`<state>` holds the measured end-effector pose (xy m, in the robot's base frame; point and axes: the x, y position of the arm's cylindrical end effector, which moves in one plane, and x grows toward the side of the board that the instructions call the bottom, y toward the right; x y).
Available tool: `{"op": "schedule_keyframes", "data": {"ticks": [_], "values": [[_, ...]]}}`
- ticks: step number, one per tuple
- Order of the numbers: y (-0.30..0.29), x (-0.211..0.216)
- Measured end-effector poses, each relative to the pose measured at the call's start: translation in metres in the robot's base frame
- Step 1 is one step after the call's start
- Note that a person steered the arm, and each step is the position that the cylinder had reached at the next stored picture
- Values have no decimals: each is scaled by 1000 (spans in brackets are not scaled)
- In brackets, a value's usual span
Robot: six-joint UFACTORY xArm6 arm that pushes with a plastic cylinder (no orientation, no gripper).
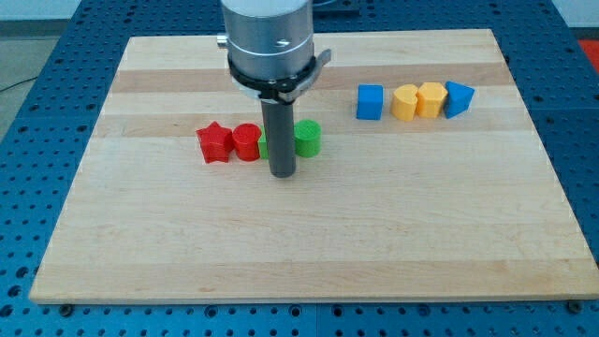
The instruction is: Slightly move the yellow heart to the left side of the yellow hexagon
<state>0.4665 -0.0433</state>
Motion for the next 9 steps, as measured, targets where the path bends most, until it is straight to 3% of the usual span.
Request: {"op": "schedule_keyframes", "data": {"ticks": [3, 4, 5, 7, 8, 9], "values": [[-8, 2], [58, 9], [139, -22], [180, -28], [231, -47], [205, -58]]}}
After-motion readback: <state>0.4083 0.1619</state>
